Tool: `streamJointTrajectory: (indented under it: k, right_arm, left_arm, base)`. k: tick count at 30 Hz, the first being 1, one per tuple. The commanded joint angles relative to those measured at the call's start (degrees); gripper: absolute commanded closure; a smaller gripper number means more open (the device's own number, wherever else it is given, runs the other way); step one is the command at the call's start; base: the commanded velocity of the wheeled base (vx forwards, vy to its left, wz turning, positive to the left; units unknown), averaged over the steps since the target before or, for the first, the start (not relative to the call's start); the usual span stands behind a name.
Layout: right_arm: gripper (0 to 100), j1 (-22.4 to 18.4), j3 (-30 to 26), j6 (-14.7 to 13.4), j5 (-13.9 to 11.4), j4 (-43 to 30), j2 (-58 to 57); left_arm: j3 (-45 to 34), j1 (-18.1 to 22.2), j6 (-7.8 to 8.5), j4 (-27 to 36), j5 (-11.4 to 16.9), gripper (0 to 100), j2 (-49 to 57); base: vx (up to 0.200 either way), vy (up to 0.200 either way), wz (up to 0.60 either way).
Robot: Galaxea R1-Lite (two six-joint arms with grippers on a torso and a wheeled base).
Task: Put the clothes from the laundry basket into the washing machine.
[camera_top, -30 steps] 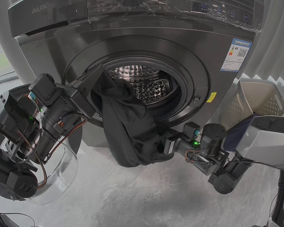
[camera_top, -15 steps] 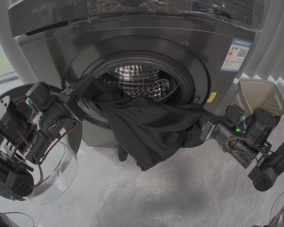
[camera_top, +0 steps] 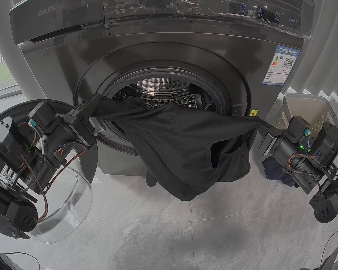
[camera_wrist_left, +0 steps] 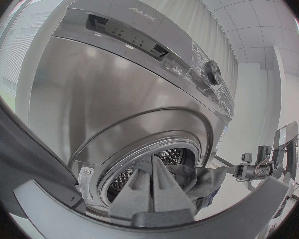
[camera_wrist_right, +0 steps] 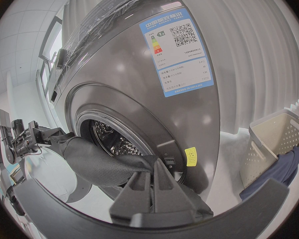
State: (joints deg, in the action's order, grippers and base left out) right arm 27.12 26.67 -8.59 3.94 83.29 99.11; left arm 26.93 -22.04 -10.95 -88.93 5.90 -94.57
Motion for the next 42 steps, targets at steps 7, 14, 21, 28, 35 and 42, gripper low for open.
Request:
streamJointTrajectory:
  k: [7,14,21,28,35,42]
  right_arm:
    - [100,3.3,0.4,-0.2,0.2,0.2,-0.3]
    - [100,6.4,1.2,-0.4,0.6,0.2,-0.1]
    - [100,7.8,1.6,-0.5,0.6,0.2,1.6]
    - [100,9.1,2.2,-0.6,0.6,1.2,4.7]
    - [100,9.7,2.8,-0.6,0.7,2.0,5.7]
    - [100,10.3,2.8,-0.6,0.8,2.0,5.6]
  left_arm:
    - [-1.1,1.1,0.14,0.0,0.0,100,-1.4]
    - [-8.0,0.9,0.58,-0.1,0.3,100,-7.5]
    - [-10.7,0.2,1.45,-0.3,1.6,100,-18.9]
    - [-7.2,-0.7,1.54,-0.3,1.5,100,-25.9]
    - [-6.6,-2.1,1.54,-0.4,1.5,0,-26.6]
    - [-7.2,-7.6,1.63,-0.4,1.0,0,-23.8]
  base:
    - [0.000,0.000,0.00]
    - [0.000,0.000,0.00]
    - [0.000,0.000,0.00]
    - [0.000,0.000,0.00]
    - [0.000,0.000,0.00]
    - [0.000,0.000,0.00]
